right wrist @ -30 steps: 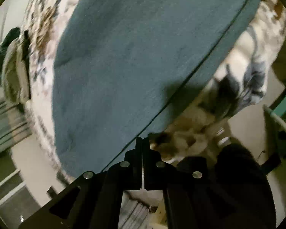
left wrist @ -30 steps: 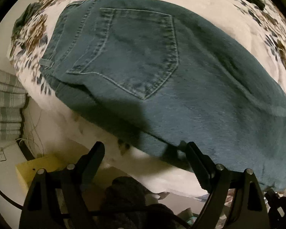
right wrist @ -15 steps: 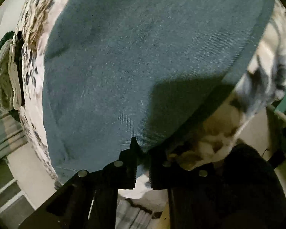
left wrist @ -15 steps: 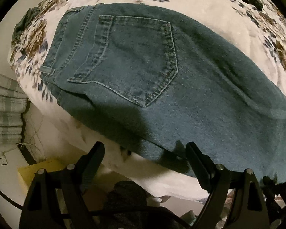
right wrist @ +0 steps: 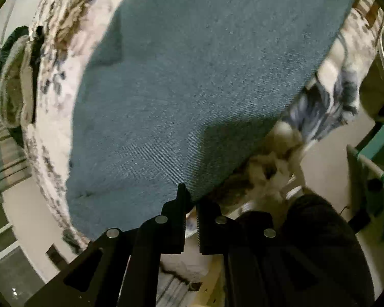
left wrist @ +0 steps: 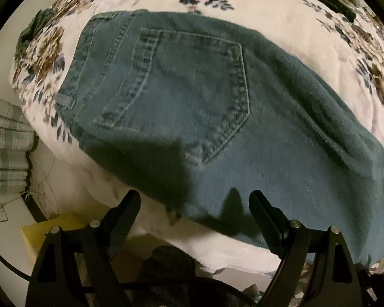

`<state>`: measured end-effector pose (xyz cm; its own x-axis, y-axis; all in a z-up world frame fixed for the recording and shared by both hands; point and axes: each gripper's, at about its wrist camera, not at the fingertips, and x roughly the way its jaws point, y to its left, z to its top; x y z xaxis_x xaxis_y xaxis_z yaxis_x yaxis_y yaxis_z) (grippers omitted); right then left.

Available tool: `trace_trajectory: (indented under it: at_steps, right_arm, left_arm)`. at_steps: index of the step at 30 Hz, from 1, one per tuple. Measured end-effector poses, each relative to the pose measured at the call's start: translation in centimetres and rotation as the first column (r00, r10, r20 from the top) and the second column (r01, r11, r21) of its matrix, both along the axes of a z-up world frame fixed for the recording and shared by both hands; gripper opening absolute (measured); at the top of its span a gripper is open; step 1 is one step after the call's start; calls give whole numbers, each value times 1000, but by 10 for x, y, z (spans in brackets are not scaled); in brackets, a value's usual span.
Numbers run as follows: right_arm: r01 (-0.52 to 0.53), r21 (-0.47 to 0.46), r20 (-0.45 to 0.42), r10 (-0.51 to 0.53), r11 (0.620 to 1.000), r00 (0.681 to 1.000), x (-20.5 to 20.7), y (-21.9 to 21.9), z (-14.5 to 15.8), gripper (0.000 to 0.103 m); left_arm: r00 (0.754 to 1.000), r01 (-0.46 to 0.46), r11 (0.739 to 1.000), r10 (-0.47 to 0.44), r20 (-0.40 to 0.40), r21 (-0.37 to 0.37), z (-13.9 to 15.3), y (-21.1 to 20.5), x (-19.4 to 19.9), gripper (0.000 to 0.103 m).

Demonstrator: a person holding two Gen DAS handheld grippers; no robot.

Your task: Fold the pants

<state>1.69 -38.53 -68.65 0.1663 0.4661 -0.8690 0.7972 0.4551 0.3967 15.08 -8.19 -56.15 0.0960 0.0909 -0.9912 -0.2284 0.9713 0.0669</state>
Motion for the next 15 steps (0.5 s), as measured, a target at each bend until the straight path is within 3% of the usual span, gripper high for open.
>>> trace_trajectory:
  at_steps: [3, 5, 6, 8, 10, 13, 15]
  right_arm:
    - [-46, 30, -62, 48, 998, 997, -1, -3, -19, 10]
    - [-85, 38, -108, 89, 996, 990, 1, -8, -26, 24]
    - [-101, 25, -97, 103, 995, 990, 4, -11, -22, 29]
    - [-162, -32, -40, 161, 986, 986, 19, -14, 4, 52]
    - [-220, -51, 19, 222, 974, 975, 45, -10, 28, 56]
    - [-370, -88, 94, 378, 925, 921, 105, 17, 54, 56]
    - [-496, -46, 97, 498, 867, 862, 153, 54, 52, 56]
  left_arm:
    - [998, 37, 999, -37, -49, 8, -17, -7, 7, 87]
    - [991, 69, 997, -67, -120, 19, -37, -13, 9, 87]
    - [990, 66, 998, -64, -124, 7, -40, -12, 9, 88]
    - [989, 76, 997, -75, -127, 0, -39, -11, 12, 87]
    - [990, 57, 998, -59, -126, -23, -29, -7, 15, 87]
    - [998, 28, 998, -31, -60, -53, -1, -7, 25, 87]
    - [999, 29, 998, -30, -17, -55, 11, -9, 33, 87]
